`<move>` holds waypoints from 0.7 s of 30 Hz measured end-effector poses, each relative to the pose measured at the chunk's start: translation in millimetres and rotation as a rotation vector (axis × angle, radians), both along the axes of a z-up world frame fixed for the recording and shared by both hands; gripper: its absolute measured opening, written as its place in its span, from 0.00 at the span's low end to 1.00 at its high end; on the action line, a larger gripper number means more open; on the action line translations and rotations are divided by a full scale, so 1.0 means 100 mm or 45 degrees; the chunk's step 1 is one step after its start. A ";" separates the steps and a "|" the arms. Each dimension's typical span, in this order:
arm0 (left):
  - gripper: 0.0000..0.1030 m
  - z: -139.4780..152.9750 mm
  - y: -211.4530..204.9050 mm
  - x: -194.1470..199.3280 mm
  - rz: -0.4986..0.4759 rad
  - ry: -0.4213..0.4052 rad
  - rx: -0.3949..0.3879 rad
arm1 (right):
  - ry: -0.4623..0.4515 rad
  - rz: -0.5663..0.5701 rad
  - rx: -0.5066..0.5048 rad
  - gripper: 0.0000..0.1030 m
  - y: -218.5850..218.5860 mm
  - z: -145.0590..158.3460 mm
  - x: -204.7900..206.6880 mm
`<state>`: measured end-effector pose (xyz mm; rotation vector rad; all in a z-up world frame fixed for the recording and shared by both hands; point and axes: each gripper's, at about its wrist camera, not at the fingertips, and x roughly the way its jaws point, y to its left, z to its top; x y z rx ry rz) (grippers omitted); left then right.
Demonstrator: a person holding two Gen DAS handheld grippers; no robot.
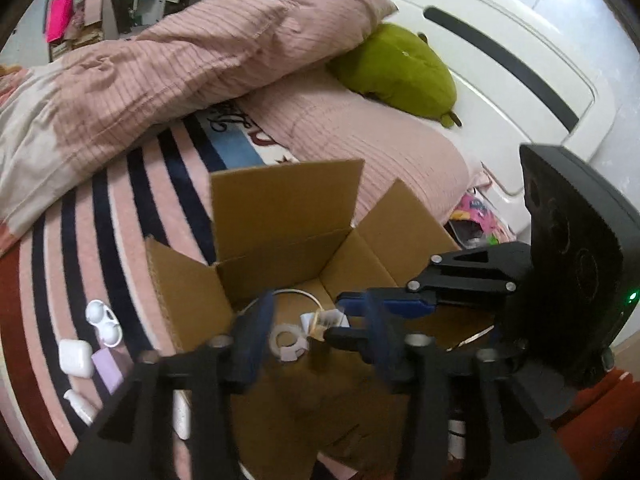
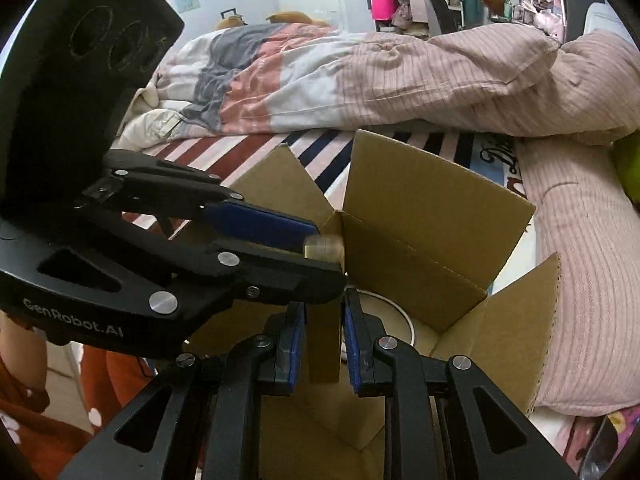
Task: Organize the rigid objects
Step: 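Lower the gold power bank into the box and open the right tool, then grasp the white pump bottle with the right tool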
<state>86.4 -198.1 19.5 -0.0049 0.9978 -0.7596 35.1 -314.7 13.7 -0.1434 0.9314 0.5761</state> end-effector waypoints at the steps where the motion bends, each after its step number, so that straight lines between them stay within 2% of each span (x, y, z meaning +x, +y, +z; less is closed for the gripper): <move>1: 0.51 0.02 0.05 -0.02 0.010 -0.006 -0.014 | -0.005 -0.002 -0.004 0.14 0.00 0.01 0.00; 6: 0.56 0.24 0.48 -0.19 0.110 -0.080 -0.065 | -0.040 0.000 -0.016 0.14 0.04 0.09 -0.09; 12: 0.59 0.33 1.31 -0.42 0.379 -0.158 -0.041 | -0.117 0.093 0.058 0.20 0.42 0.25 -0.21; 16: 0.61 0.23 1.94 -0.61 0.565 -0.175 -0.013 | -0.137 0.254 0.108 0.20 0.92 0.29 -0.34; 21: 0.65 -0.07 2.54 -0.79 0.732 -0.137 0.018 | -0.066 0.428 0.110 0.23 1.64 0.11 -0.42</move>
